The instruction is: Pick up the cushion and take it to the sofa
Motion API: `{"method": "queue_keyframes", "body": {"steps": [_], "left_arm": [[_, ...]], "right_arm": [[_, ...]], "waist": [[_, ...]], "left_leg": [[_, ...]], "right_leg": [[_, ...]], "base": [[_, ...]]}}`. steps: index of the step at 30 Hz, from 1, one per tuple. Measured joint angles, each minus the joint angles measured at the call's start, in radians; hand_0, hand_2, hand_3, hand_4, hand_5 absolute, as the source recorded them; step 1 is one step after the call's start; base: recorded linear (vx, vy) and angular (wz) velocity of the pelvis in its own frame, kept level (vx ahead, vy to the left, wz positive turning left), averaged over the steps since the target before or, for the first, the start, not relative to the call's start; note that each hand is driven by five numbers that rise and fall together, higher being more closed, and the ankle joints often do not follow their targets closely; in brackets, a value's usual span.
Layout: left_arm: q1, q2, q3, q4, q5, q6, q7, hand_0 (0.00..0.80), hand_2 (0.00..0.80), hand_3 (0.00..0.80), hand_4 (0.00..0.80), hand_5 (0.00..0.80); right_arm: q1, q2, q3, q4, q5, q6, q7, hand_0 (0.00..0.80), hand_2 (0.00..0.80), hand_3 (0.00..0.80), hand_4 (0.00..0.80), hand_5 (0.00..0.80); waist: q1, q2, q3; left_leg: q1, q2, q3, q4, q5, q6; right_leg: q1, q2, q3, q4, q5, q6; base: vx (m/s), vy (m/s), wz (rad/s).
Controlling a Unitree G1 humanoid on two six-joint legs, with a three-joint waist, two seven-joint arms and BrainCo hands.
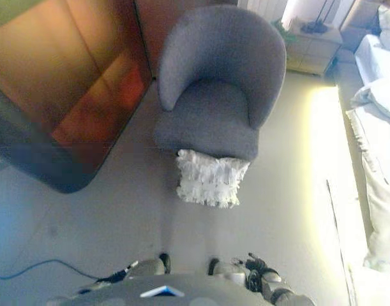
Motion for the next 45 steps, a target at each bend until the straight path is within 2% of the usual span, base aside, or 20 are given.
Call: {"method": "queue_keyframes", "body": {"steps": [2,5,8,10,13,17,18,19,20,21,22,25,28,29,31,34,38,42,43,45], "left_arm": [[-0.003,-0.010,-0.001,0.000,-0.010,0.000,-0.001,0.000,0.000,0.000,0.000,0.000],[0.009,-0.018,0.000,0.017,-0.010,0.002,-0.001,0.000,0.000,0.000,0.000,0.000],[0.012,-0.030,-0.001,0.030,-0.009,0.004,-0.001,0.000,0.000,0.000,0.000,0.000],[0.012,-0.035,-0.001,0.036,-0.009,0.004,-0.001,0.000,0.000,0.000,0.000,0.000],[0.010,-0.038,0.002,0.057,-0.008,0.006,-0.001,0.000,0.000,0.000,0.000,0.000],[0.011,-0.040,0.029,0.072,-0.007,0.013,-0.007,0.000,0.000,0.000,0.000,0.000],[0.011,-0.035,0.030,0.072,-0.006,0.015,-0.011,0.000,0.000,0.000,0.000,0.000],[0.013,-0.026,0.041,0.074,-0.003,0.016,-0.013,0.000,0.000,0.000,0.000,0.000],[0.030,-0.028,0.050,0.072,0.009,0.013,-0.016,0.000,0.000,0.000,0.000,0.000],[0.035,-0.016,0.052,0.063,0.018,0.006,-0.026,0.000,0.000,0.000,0.000,0.000],[0.037,0.008,0.051,0.047,0.020,-0.003,-0.037,0.000,0.000,0.000,0.000,0.000],[0.023,0.048,0.035,-0.009,0.023,-0.024,-0.047,0.000,0.000,0.000,0.000,0.000],[-0.028,0.043,-0.005,-0.016,0.023,-0.017,-0.050,0.000,0.000,0.000,0.000,0.000],[-0.044,0.045,-0.015,-0.018,0.023,-0.010,-0.050,0.000,0.000,0.000,0.000,0.000],[-0.060,0.041,-0.015,-0.028,0.020,0.004,-0.049,0.000,0.000,0.000,0.000,0.000],[-0.068,0.032,-0.016,-0.029,0.011,0.025,-0.047,0.000,0.000,0.000,0.000,0.000],[-0.038,0.033,-0.012,-0.016,0.011,0.036,-0.043,0.000,0.000,0.000,0.000,0.000],[0.012,0.040,-0.002,-0.016,0.010,0.043,-0.023,0.000,0.000,0.000,0.000,0.000],[0.025,0.040,-0.001,-0.015,0.007,0.041,-0.015,0.000,0.000,0.000,0.000,0.000],[0.040,0.024,0.018,-0.016,-0.027,0.034,0.008,0.000,0.000,0.000,0.000,0.000]], "right_arm": [[-0.007,-0.006,0.001,0.022,0.000,0.001,-0.002,0.000,0.000,0.000,0.000,0.000],[-0.010,-0.009,-0.001,0.019,-0.012,0.001,-0.001,0.000,0.000,0.000,0.000,0.000],[-0.009,-0.016,-0.002,0.023,-0.011,0.006,0.000,0.000,0.000,0.000,0.000,0.000],[-0.020,-0.019,-0.002,0.034,-0.011,0.024,0.002,0.000,0.000,0.000,0.000,0.000],[-0.031,-0.017,-0.002,0.056,-0.010,0.044,0.004,0.000,0.000,0.000,0.000,0.000],[-0.029,-0.015,-0.005,0.076,-0.003,0.081,0.011,0.000,0.000,0.000,0.000,0.000],[-0.025,-0.011,-0.009,0.077,0.005,0.093,0.010,0.000,0.000,0.000,0.000,0.000],[-0.017,-0.002,-0.018,0.084,0.013,0.102,0.008,0.000,0.000,0.000,0.000,0.000],[-0.007,0.003,-0.023,0.107,0.019,0.106,0.008,0.000,0.000,0.000,0.000,0.000],[-0.008,0.014,-0.039,0.103,0.019,0.108,0.011,0.000,0.000,0.000,0.000,0.000],[-0.007,0.035,-0.042,0.086,0.018,0.105,0.017,0.000,0.000,0.000,0.000,0.000],[-0.008,0.059,-0.041,0.054,0.001,0.093,0.022,0.000,0.000,0.000,0.000,0.000],[-0.038,0.040,-0.034,0.029,0.002,0.081,0.017,0.000,0.000,0.000,0.000,0.000],[-0.042,0.036,-0.033,0.009,0.007,0.080,0.018,0.000,0.000,0.000,0.000,0.000],[-0.053,0.035,-0.030,-0.015,0.012,0.080,0.011,0.000,0.000,0.000,0.000,0.000],[-0.047,0.033,-0.013,-0.038,0.027,0.077,0.004,0.000,0.000,0.000,0.000,0.000],[-0.036,0.030,-0.014,-0.059,0.027,0.063,0.001,0.000,0.000,0.000,0.000,0.000],[-0.020,0.034,-0.013,-0.056,-0.011,0.065,0.003,0.000,0.000,0.000,0.000,0.000],[-0.012,0.034,-0.015,-0.055,-0.013,0.066,0.005,0.000,0.000,0.000,0.000,0.000],[-0.007,0.021,-0.014,-0.052,-0.022,0.068,0.012,0.000,0.000,0.000,0.000,0.000]], "waist": [[0.012,0.006,0.018],[0.013,0.017,0.025],[0.041,0.034,0.046],[0.066,0.043,0.048],[0.093,0.050,0.052],[0.112,0.044,0.042],[0.114,0.037,0.038],[0.116,0.014,0.026],[0.122,0.008,0.015],[0.110,-0.003,0.011],[0.109,-0.028,-0.003],[0.119,-0.073,-0.038],[0.108,-0.042,-0.055],[0.096,-0.040,-0.063],[0.085,-0.015,-0.071],[0.062,0.009,-0.064],[0.043,0.004,-0.067],[0.037,-0.026,-0.085],[0.037,-0.033,-0.090],[0.039,-0.018,-0.093]], "left_leg": [[-0.033,-0.019,-0.001,0.007,-0.021,0.004],[-0.028,-0.044,0.034,-0.162,-0.019,0.006],[-0.003,-0.037,0.037,-0.320,-0.013,0.005],[0.017,-0.028,0.011,-0.448,-0.013,0.004],[0.000,0.004,-0.022,-0.438,-0.018,-0.002],[-0.034,0.018,-0.097,-0.387,-0.028,-0.004],[-0.037,0.005,-0.077,-0.340,-0.009,0.016],[-0.039,-0.025,-0.043,-0.275,-0.009,0.026],[-0.035,-0.049,-0.017,-0.241,-0.003,0.061],[-0.032,-0.070,-0.009,-0.203,0.002,0.130],[-0.020,-0.098,0.007,-0.191,-0.021,0.169],[0.029,-0.155,0.025,-0.209,-0.066,0.215],[0.091,-0.157,0.007,-0.293,-0.053,0.238],[0.107,-0.154,0.020,-0.322,-0.047,0.245],[0.128,-0.138,0.028,-0.365,-0.044,0.248],[0.160,-0.114,0.033,-0.402,-0.028,0.232],[0.212,-0.109,0.022,-0.441,-0.043,0.217],[0.252,-0.112,0.000,-0.440,-0.062,0.168],[0.264,-0.104,-0.004,-0.440,-0.066,0.151],[0.274,-0.071,-0.005,-0.434,-0.077,0.120]], "right_leg": [[0.009,-0.003,0.007,-0.004,0.004,-0.017],[0.010,0.014,0.007,-0.012,0.011,-0.034],[0.044,0.061,0.010,-0.034,0.016,-0.045],[0.060,0.085,0.035,-0.042,0.012,-0.047],[0.114,0.103,0.064,-0.063,-0.006,-0.039],[0.142,0.070,0.115,0.000,-0.104,0.000],[0.158,0.039,0.130,0.004,-0.128,0.025],[0.175,-0.005,0.135,0.005,-0.159,0.026],[0.195,-0.034,0.130,0.047,-0.194,0.046],[0.179,-0.035,0.130,0.218,-0.234,0.088],[0.138,-0.047,0.125,0.417,-0.262,0.116],[0.113,-0.068,0.084,0.599,-0.211,0.181],[0.061,-0.038,0.050,0.576,-0.216,0.165],[0.020,-0.060,-0.005,0.556,-0.239,0.163],[-0.055,-0.076,-0.084,0.473,-0.243,0.155],[-0.122,-0.088,-0.142,0.289,-0.200,0.137],[-0.109,-0.115,-0.139,0.087,-0.046,0.148],[-0.031,-0.137,-0.113,-0.059,0.078,0.143],[0.000,-0.130,-0.118,-0.093,0.131,0.143],[0.046,-0.090,-0.116,-0.135,0.137,0.121]], "base": [[0.291,0.023,-0.09],[0.343,0.004,0.00],[0.555,0.026,-0.08],[0.676,0.063,-0.26],[0.704,0.100,-0.29],[0.830,0.231,-0.34],[0.822,0.266,-0.51],[0.804,0.251,-0.60],[0.741,0.230,-0.39],[0.654,0.204,-0.22],[0.610,0.190,-0.13],[0.537,0.172,-0.30],[0.330,0.069,-0.20],[0.242,0.044,-0.19],[0.201,0.026,-0.25],[0.226,-0.021,-0.03],[0.267,-0.068,0.07],[0.210,-0.168,0.14],[0.157,-0.228,0.09],[0.152,-0.236,0.04]]}}
